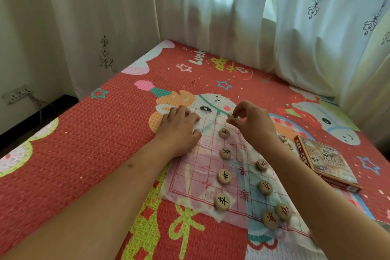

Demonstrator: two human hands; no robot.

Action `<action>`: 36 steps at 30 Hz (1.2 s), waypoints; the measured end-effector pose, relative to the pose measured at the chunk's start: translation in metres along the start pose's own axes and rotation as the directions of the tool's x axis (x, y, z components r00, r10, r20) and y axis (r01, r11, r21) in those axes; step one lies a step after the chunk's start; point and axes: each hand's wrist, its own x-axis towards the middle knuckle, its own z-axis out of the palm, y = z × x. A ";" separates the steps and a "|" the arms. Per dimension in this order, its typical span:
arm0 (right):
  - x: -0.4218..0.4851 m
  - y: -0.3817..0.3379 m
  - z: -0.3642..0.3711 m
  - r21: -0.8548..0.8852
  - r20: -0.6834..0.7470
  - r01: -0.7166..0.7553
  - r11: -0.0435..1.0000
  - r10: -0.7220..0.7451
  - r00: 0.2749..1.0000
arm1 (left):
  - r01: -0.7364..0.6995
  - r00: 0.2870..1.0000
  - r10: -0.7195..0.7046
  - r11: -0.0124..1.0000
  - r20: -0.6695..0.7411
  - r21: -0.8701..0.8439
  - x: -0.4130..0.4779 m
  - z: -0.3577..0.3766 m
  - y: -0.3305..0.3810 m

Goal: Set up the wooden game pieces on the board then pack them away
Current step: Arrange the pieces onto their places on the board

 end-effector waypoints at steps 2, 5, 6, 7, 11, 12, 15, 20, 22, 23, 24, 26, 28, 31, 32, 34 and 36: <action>0.010 0.001 0.006 -0.006 0.029 -0.010 1.000 0.011 1.000 | 0.002 1.000 -0.002 1.000 -0.004 0.002 0.000 0.000 0.000; 0.015 0.001 0.012 -0.060 0.135 0.016 0.998 -0.008 0.991 | 0.003 1.000 -0.003 1.000 -0.006 0.004 0.000 0.000 0.000; 0.015 0.002 0.012 -0.087 0.157 0.043 0.995 -0.028 0.987 | 0.003 1.000 -0.003 1.000 -0.006 0.004 0.000 0.000 0.000; 0.014 0.002 0.011 -0.113 0.164 0.070 0.991 -0.051 0.985 | 0.005 1.000 -0.005 1.000 -0.006 0.004 0.000 0.000 0.000; -0.003 -0.001 -0.004 -0.145 0.109 0.104 0.984 -0.089 0.990 | 0.002 1.000 -0.002 1.000 0.000 -0.003 0.000 0.000 -0.001; -0.011 -0.003 -0.011 -0.140 0.088 0.113 0.984 -0.102 0.991 | 0.001 1.000 -0.001 1.000 0.002 -0.003 0.000 0.000 -0.001; -0.045 -0.002 -0.036 -0.114 0.035 0.132 0.985 -0.129 0.991 | 0.012 1.000 -0.012 1.000 0.008 0.001 0.002 -0.002 -0.003; -0.118 0.026 -0.092 -0.071 -0.117 0.025 0.997 -0.033 0.993 | 0.019 1.000 -0.019 0.999 -0.010 -0.028 0.001 -0.004 0.003; -0.148 0.041 -0.113 -0.025 -0.166 -0.070 0.997 0.065 0.984 | -0.022 0.994 0.017 0.999 -0.104 -0.045 0.000 -0.009 0.005; -0.166 0.050 -0.125 0.006 -0.202 -0.124 0.992 0.122 0.972 | -0.066 0.988 0.060 0.997 -0.141 -0.042 0.000 -0.010 0.010; -0.180 0.058 -0.134 0.028 -0.238 -0.164 0.986 0.166 0.957 | -0.101 0.982 0.092 0.994 -0.167 -0.044 -0.001 -0.012 0.010; -0.209 0.076 -0.150 0.021 -0.293 -0.268 0.963 0.262 0.920 | -0.170 0.975 0.157 0.983 -0.157 -0.073 -0.002 -0.010 0.015; -0.230 0.093 -0.158 -0.042 -0.260 -0.359 0.932 0.337 0.905 | -0.203 0.976 0.193 0.973 -0.101 -0.106 -0.004 -0.008 0.014; -0.254 0.111 -0.160 -0.141 -0.063 -0.413 0.900 0.408 0.911 | -0.194 0.981 0.193 0.969 -0.022 -0.153 -0.003 -0.006 0.014; -0.258 0.115 -0.158 -0.154 -0.006 -0.406 0.901 0.410 0.912 | -0.184 0.983 0.184 0.969 -0.015 -0.166 -0.003 -0.006 0.013; -0.262 0.121 -0.153 -0.166 0.011 -0.379 0.910 0.387 0.922 | -0.173 0.985 0.173 0.969 -0.012 -0.179 0.000 -0.007 0.009; -0.257 0.126 -0.148 -0.174 -0.027 -0.366 0.914 0.367 0.930 | -0.159 0.987 0.161 0.969 -0.003 -0.187 0.001 -0.007 0.006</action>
